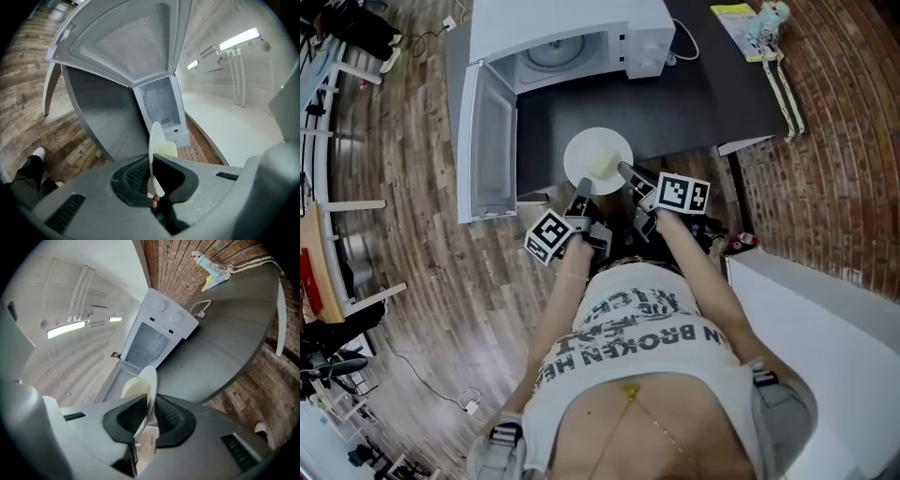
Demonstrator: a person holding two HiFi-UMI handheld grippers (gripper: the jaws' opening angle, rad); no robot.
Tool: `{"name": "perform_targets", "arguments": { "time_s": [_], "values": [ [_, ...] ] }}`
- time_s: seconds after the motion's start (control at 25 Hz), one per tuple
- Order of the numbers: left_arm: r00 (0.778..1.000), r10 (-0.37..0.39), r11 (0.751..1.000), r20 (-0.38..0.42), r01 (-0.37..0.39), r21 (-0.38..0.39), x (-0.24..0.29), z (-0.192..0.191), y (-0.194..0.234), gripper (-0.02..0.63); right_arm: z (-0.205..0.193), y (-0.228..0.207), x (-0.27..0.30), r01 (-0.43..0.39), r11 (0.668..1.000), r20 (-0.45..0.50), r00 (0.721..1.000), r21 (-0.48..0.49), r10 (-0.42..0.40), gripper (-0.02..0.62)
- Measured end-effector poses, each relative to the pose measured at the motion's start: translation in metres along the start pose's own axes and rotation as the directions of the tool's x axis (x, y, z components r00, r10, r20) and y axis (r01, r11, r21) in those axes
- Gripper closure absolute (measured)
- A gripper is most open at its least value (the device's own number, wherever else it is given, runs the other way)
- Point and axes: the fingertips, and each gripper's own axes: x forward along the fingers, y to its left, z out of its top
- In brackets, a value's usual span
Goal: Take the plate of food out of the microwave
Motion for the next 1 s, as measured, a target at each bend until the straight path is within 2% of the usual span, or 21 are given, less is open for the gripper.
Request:
{"name": "perform_targets", "arguments": {
  "time_s": [0.28, 1.0],
  "values": [
    [0.999, 0.007, 1.0, 0.051, -0.007, -0.003, 0.002, -0.026, -0.011, 0.586, 0.01, -0.008, -0.022, -0.03, 0.999, -0.042, 0.999, -0.016, 0.029, 0.545],
    [0.992, 0.037, 0.999, 0.122, -0.034, -0.025, -0.008, -0.079, -0.012, 0.588, 0.003, -0.029, -0.062, -0.066, 0.998, -0.116, 0.991, -0.025, 0.062, 0.545]
  ]
}}
